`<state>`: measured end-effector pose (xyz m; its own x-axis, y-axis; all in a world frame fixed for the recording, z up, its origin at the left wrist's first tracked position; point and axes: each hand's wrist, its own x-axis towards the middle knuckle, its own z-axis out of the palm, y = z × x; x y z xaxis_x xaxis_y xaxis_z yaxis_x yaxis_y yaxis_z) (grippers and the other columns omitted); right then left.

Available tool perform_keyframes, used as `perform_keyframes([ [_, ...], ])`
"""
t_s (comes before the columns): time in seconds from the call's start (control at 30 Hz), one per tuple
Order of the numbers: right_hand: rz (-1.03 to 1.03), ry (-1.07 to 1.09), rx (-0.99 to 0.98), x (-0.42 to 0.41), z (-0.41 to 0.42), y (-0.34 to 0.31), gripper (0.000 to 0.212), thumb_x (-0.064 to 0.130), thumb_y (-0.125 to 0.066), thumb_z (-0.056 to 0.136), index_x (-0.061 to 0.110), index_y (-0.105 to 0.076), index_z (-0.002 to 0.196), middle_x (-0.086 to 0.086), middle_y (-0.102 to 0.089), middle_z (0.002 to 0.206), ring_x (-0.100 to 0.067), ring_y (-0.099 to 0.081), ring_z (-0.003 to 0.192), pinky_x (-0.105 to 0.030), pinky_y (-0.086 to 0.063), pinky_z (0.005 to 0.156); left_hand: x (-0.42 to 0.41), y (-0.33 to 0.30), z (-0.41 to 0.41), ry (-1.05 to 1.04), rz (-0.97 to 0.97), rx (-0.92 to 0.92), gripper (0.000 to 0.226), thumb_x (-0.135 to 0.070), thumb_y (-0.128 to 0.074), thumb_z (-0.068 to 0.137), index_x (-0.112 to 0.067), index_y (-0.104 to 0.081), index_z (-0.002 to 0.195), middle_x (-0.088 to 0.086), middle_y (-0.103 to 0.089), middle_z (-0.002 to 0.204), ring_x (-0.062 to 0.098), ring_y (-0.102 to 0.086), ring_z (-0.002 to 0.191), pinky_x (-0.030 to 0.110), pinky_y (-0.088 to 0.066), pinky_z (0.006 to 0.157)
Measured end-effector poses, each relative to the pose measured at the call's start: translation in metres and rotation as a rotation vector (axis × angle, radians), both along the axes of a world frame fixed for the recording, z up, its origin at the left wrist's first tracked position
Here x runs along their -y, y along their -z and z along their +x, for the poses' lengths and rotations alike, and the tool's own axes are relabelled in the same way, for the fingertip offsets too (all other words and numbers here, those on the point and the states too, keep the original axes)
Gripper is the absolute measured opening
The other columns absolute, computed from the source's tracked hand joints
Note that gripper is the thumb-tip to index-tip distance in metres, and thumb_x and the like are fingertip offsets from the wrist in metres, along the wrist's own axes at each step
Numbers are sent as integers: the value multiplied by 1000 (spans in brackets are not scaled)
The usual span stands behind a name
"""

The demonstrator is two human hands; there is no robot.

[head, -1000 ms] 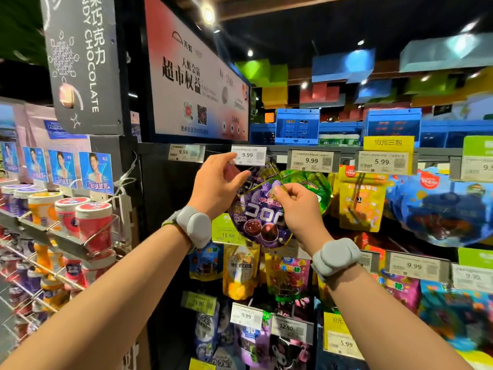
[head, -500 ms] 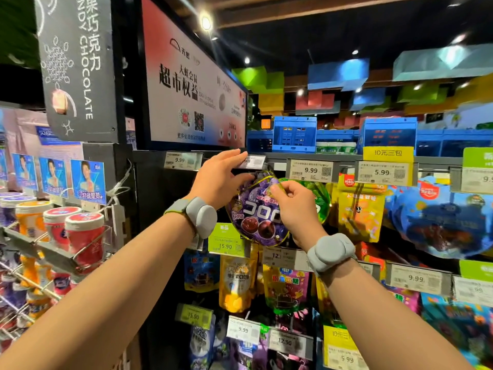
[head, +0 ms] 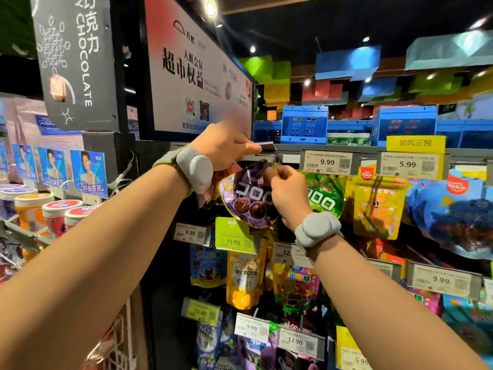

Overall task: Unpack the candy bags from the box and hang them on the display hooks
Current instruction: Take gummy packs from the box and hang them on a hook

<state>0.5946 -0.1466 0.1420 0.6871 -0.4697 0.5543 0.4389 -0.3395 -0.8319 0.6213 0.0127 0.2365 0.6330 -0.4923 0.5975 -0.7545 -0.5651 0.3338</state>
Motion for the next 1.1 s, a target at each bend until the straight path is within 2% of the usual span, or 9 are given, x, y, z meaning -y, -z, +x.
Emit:
perform_keyframes([
  [0.2, 39, 49, -23, -9, 13, -3, 19, 30, -65, 89, 19, -65, 73, -9, -72, 84, -32, -67, 84, -53, -55, 80, -1, 1, 0, 6, -27, -9, 31, -53, -66, 85, -28, -77, 101, -8, -74, 79, 21, -73, 78, 40, -60, 78],
  [0.3, 4, 88, -25, -8, 12, 1, 23, 31, -66, 90, 15, -66, 73, -14, -70, 83, -34, -64, 81, -49, -53, 77, -1, 4, 2, 18, -25, -2, 34, -56, -66, 83, -29, -77, 102, -2, -76, 81, 24, -72, 84, 42, -60, 78],
  [0.5, -87, 175, -23, -3, 24, 3, 24, 29, -62, 94, 7, -67, 86, -15, -69, 92, -33, -62, 89, -38, -51, 79, -1, 2, 0, 22, -25, -17, 33, -55, -66, 83, -30, -77, 101, -2, -75, 84, 18, -71, 85, 41, -59, 79],
  [0.57, -105, 193, -108, 3, 27, -1, 28, 34, -57, 98, 8, -66, 94, -13, -68, 99, -30, -63, 94, -32, -46, 79, 0, 3, 0, 17, -21, -7, 34, -55, -66, 83, -29, -77, 102, -1, -75, 85, 20, -71, 86, 41, -60, 77],
  [0.67, -242, 194, -246, 11, 35, -6, 32, 30, -48, 102, 4, -66, 108, -20, -64, 112, -34, -61, 109, -35, -46, 88, 0, 6, -2, 17, -31, -3, 35, -53, -65, 84, -27, -76, 104, 1, -75, 86, 24, -70, 85, 42, -60, 72],
  [0.77, -319, 310, -325, 15, 40, -8, 38, 41, -43, 104, 14, -52, 79, -14, -48, 94, -32, -49, 88, -31, -37, 74, 0, 9, -5, 14, -27, 22, 34, -51, -64, 87, -27, -75, 108, 1, -74, 84, 20, -66, 71, 34, -60, 69],
  [0.87, -295, 319, -353, 19, 42, -4, 42, 43, -46, 102, 10, -52, 77, -13, -51, 87, -29, -46, 81, -30, -32, 70, 0, 12, -6, 8, -36, 45, 34, -49, -63, 88, -27, -73, 113, -9, -68, 77, 4, -57, 59, 16, -51, 59],
  [1.0, -212, 288, -380, 25, 34, 6, 40, 49, -56, 96, 13, -55, 77, -11, -58, 91, -28, -51, 82, -29, -34, 72, -2, 16, -13, 2, -23, 48, 37, -50, -61, 88, -28, -71, 117, -4, -74, 94, 4, -63, 71, 10, -48, 61],
  [1.1, -143, 231, -207, 32, 19, 25, 37, 51, -63, 91, 16, -61, 101, -1, -64, 92, -23, -60, 86, -29, -44, 75, -1, 20, -19, -34, 25, 110, 49, -55, -60, 87, -26, -65, 127, -4, -67, 125, 9, -64, 107, 18, -47, 92],
])
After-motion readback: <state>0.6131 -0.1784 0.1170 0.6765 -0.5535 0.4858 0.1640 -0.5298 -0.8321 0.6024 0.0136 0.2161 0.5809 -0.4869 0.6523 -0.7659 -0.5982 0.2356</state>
